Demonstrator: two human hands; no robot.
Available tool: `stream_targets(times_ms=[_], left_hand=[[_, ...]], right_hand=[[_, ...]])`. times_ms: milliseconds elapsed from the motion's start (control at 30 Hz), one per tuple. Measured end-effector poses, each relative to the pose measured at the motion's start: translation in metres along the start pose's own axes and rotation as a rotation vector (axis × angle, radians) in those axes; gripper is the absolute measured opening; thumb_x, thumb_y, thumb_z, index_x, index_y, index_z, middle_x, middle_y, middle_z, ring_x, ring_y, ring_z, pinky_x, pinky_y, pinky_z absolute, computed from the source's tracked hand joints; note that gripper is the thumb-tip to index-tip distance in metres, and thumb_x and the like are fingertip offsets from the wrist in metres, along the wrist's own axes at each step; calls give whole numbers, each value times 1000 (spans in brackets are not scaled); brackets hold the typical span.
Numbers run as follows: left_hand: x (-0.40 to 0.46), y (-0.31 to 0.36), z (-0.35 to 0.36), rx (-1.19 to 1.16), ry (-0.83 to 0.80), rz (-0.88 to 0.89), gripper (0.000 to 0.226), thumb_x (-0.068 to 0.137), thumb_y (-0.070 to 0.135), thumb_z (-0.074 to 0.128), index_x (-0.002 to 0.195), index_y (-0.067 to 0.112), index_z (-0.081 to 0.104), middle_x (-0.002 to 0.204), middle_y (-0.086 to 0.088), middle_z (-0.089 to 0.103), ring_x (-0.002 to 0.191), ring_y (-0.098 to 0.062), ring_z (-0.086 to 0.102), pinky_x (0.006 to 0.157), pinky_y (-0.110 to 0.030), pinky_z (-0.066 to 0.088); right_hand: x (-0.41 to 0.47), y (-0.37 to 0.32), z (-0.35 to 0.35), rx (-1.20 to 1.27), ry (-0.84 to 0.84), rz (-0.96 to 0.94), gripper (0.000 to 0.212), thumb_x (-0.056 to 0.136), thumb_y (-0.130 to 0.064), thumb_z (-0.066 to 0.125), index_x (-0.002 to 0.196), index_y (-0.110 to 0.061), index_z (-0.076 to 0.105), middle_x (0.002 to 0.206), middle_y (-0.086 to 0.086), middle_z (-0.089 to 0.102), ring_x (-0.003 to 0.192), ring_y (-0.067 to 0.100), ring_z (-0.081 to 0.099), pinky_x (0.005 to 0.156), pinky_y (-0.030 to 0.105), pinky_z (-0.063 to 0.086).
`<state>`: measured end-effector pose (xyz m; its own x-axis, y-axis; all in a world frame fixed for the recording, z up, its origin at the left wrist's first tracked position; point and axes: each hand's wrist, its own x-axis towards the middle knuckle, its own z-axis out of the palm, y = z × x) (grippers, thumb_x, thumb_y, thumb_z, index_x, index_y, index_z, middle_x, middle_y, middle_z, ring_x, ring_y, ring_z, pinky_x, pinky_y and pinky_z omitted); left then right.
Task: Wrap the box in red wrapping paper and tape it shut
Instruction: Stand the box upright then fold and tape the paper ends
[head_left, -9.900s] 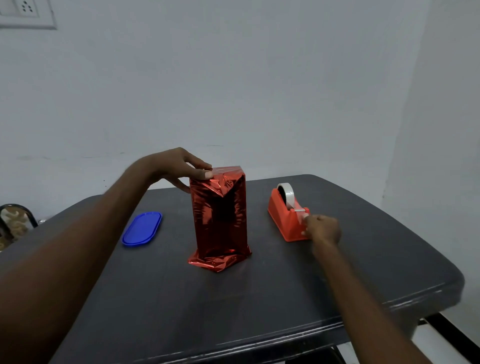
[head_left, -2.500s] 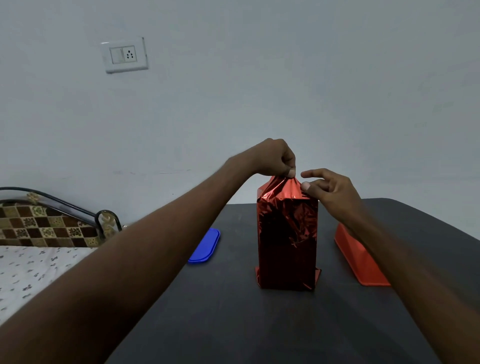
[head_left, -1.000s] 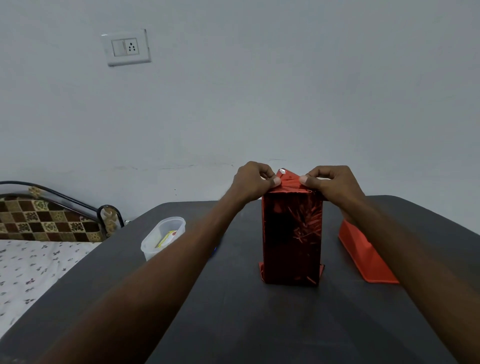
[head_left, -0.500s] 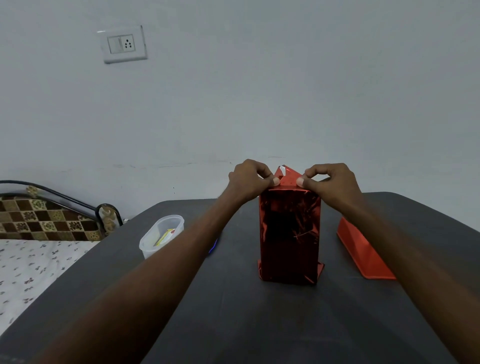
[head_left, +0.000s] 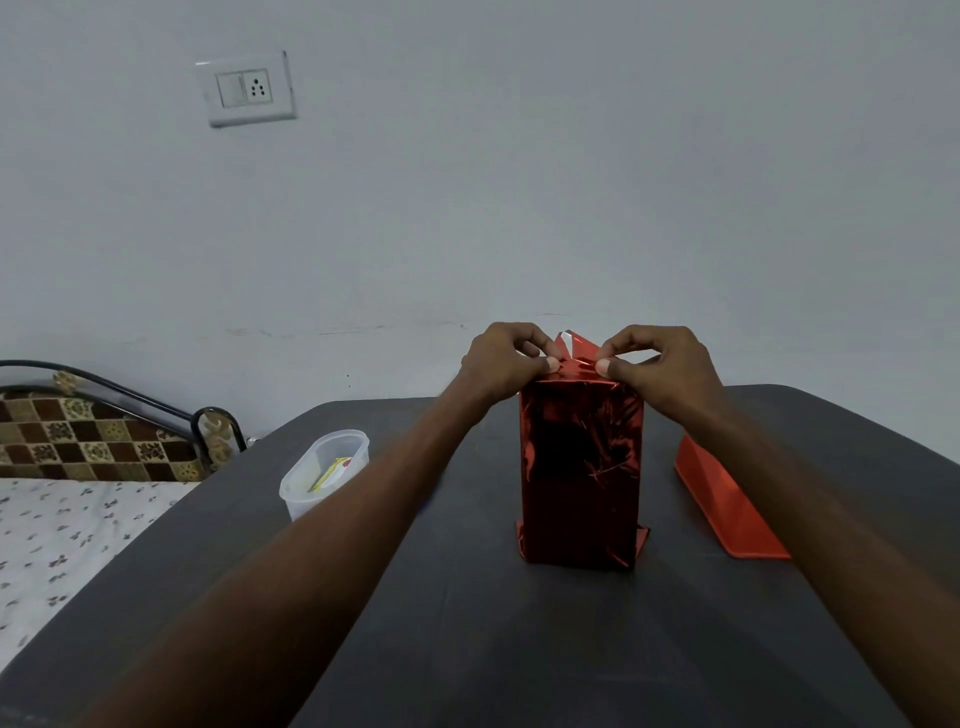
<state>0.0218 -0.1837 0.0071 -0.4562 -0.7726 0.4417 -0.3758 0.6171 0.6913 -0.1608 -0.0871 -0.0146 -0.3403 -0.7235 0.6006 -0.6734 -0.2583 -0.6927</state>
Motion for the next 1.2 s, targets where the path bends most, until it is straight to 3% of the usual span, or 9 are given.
stream_targets(times_ms=[267, 400, 600, 733, 900, 1067, 1133, 1200], left_hand=[[-2, -3, 3, -31, 19, 4, 11, 72, 36, 72, 83, 35, 73, 88, 10, 70, 91, -14, 67, 89, -47, 55], [-2, -2, 4, -8, -9, -1, 13, 72, 38, 66, 82, 40, 74, 94, 13, 70, 95, -14, 66, 92, -47, 53], [-1, -5, 4, -38, 4, -12, 12, 80, 30, 67, 84, 34, 78, 91, 12, 73, 96, -12, 65, 92, -44, 54], [0, -4, 2, -146, -37, -48, 16, 84, 13, 68, 89, 24, 79, 81, 2, 72, 86, -11, 65, 86, -33, 56], [4, -6, 2, -136, -2, -92, 17, 83, 16, 71, 99, 20, 76, 84, 0, 68, 86, -14, 65, 73, -25, 51], [12, 11, -9, 218, 185, 90, 16, 88, 17, 65, 100, 16, 75, 94, 1, 73, 88, -12, 65, 82, -26, 51], [5, 29, -8, 262, 186, 216, 18, 92, 16, 58, 97, 14, 75, 88, 3, 72, 79, -11, 65, 72, -21, 49], [-9, 37, 4, 346, 116, 319, 23, 95, 19, 53, 84, 12, 72, 69, 4, 64, 64, -13, 59, 63, -25, 47]], right_hand=[[2, 3, 3, -15, 32, -15, 13, 79, -21, 78, 81, -28, 67, 101, -7, 71, 83, 21, 70, 80, 38, 55], [3, 2, 3, -34, -17, -19, 11, 83, -19, 75, 83, -30, 75, 100, -8, 74, 81, 17, 71, 78, 34, 55], [5, 4, 1, -65, -35, 19, 7, 85, -27, 76, 88, -29, 81, 85, -7, 74, 85, 12, 65, 65, 20, 41], [5, 4, 1, -30, -38, 48, 7, 84, -26, 77, 89, -27, 82, 81, -11, 73, 75, 2, 59, 63, 18, 38], [9, 7, 1, 16, -50, 86, 8, 84, -26, 78, 90, -27, 82, 86, -9, 75, 88, 7, 64, 69, 22, 43], [9, 8, 1, 38, -52, 87, 10, 84, -27, 79, 93, -24, 82, 88, -6, 76, 89, 5, 63, 68, 20, 43], [9, 8, 1, 37, -51, 83, 9, 84, -26, 78, 92, -25, 82, 86, -8, 76, 85, 3, 64, 67, 20, 43], [8, 9, 0, 43, -52, 73, 6, 84, -25, 78, 88, -27, 82, 80, -11, 75, 78, -1, 66, 66, 18, 44]])
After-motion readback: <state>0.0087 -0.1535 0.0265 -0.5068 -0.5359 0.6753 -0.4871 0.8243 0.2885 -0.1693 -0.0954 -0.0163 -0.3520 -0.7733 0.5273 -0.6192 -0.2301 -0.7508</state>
